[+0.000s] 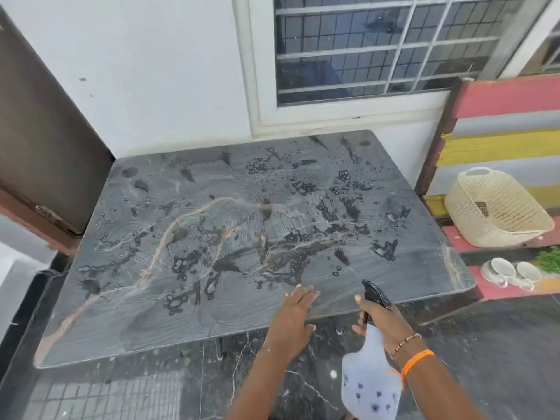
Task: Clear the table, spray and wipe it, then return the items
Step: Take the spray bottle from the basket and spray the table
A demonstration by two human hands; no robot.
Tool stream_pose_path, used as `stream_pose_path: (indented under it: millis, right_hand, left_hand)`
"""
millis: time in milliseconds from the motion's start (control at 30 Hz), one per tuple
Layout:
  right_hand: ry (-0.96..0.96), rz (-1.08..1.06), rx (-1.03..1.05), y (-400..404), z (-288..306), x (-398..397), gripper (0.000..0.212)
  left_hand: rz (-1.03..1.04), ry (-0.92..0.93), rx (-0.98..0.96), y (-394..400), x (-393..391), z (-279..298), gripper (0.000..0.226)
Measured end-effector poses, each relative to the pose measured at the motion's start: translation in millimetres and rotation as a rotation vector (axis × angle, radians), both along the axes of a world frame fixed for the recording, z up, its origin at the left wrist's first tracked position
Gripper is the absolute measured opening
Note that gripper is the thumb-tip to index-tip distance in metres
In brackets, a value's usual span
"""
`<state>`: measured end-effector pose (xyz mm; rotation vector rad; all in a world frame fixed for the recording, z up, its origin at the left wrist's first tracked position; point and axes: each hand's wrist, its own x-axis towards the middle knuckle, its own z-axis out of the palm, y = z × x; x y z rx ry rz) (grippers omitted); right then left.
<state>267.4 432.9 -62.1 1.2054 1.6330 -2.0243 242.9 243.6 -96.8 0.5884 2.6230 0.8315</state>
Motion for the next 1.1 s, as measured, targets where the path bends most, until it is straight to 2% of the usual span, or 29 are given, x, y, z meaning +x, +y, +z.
stream_pose_path:
  millis: [100,300,400,467,667,800,933,1000,1100]
  right_hand:
    - [-0.034,-0.046,-0.007,36.8,-0.3,5.2,0.022]
    - [0.167,0.022,-0.033,101.5,-2.0,27.7,0.010]
    - [0.205,0.030,0.027,132.0,-6.2,34.5,0.023]
    - [0.223,0.015,0.074,151.6,-9.3,34.3,0.023]
    - [0.184,-0.080,0.237,194.8,-20.1,25.1,0.035]
    - [0.165,-0.084,0.118,219.9,-21.4,22.0,0.027]
    - [0.238,-0.058,0.071,242.4,-8.5,25.8,0.016]
    - [0.278,-0.081,0.089,259.5,5.3,22.2,0.020]
    - [0.308,-0.145,0.129,288.4,32.9,7.8,0.035]
  left_hand:
    - [-0.050,-0.003,-0.021,39.4,3.0,2.4,0.066]
    - [-0.150,0.050,-0.111,100.1,9.4,-4.8,0.064]
    - [-0.232,0.069,-0.133,144.4,-1.5,-1.8,0.069]
    - [-0.282,0.078,-0.146,178.1,-12.3,4.8,0.071]
    - [-0.306,0.041,-0.250,242.4,-29.8,9.6,0.078]
    - [-0.295,-0.046,-0.329,254.8,-26.8,5.0,0.081]
    - [-0.195,-0.104,-0.265,264.7,-30.5,8.3,0.062]
    - [-0.172,-0.129,-0.206,280.6,-39.1,14.6,0.046]
    - [-0.214,-0.277,-0.058,321.6,-55.6,30.5,0.029]
